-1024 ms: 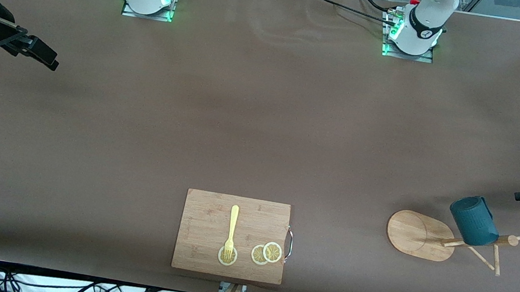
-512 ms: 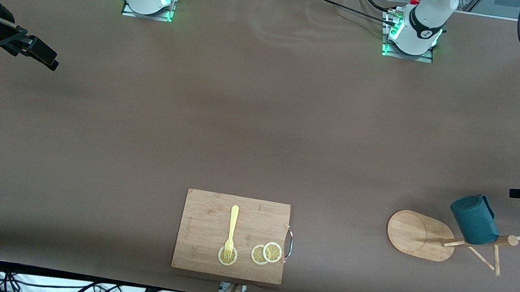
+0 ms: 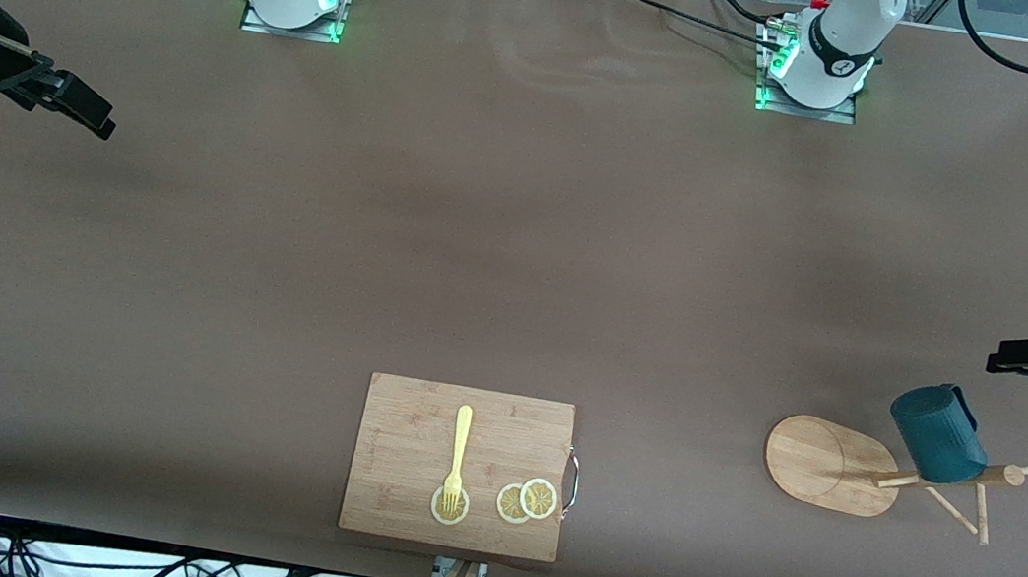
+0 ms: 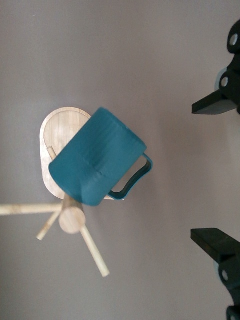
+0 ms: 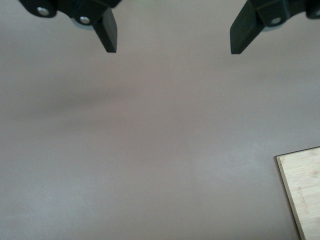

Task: Pass cup and hang on rack

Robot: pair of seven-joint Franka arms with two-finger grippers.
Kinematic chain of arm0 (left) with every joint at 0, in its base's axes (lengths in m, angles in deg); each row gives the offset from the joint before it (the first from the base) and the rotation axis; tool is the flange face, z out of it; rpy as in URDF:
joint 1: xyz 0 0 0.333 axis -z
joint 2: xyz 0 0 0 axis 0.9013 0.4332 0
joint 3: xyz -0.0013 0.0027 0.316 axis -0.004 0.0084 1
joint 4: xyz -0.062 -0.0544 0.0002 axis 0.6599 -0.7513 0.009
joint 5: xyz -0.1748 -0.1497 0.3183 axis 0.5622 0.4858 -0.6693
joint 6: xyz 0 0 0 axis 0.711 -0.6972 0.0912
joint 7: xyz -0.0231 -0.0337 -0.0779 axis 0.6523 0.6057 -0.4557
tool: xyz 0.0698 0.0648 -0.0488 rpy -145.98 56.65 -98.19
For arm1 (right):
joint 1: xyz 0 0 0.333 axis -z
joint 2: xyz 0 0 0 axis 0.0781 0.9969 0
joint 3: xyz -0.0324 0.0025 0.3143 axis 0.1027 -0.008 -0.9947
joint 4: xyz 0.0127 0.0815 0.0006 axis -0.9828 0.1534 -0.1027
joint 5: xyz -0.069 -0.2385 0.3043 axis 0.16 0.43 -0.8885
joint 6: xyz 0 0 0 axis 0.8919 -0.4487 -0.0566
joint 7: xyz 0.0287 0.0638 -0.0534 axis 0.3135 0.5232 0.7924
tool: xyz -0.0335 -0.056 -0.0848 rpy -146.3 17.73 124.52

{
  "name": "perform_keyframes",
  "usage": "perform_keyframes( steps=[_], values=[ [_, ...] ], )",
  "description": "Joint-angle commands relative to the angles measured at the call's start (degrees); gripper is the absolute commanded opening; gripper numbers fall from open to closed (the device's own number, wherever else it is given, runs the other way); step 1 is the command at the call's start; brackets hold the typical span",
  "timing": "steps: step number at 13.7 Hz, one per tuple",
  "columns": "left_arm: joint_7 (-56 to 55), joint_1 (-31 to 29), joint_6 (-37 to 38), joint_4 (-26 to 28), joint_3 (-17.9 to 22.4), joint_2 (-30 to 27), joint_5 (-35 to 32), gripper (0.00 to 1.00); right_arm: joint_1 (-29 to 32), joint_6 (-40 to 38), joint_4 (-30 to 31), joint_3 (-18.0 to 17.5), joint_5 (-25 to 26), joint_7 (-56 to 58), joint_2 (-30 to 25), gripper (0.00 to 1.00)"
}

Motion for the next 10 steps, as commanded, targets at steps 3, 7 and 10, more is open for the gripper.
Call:
perform_keyframes(
  steps=[3, 7, 10],
  values=[
    [0.0, 6.6, -0.4, 1.2, 0.7, -2.5, -4.1, 1.00, 0.7, -0.9, -0.8, -0.3, -1.0, -0.5, 0.2, 1.00],
    [-3.1, 10.1, 1.1, 1.3, 0.7, -4.1, -4.1, 1.00, 0.7, -0.4, -0.9, -0.4, -1.0, -0.5, 0.2, 1.00],
    [-2.7, 10.3, 1.2, 1.4, 0.6, -4.4, -3.2, 1.00, 0.7, -0.3, -0.9, -0.4, -1.0, -0.5, 0.2, 1.00]
  ],
)
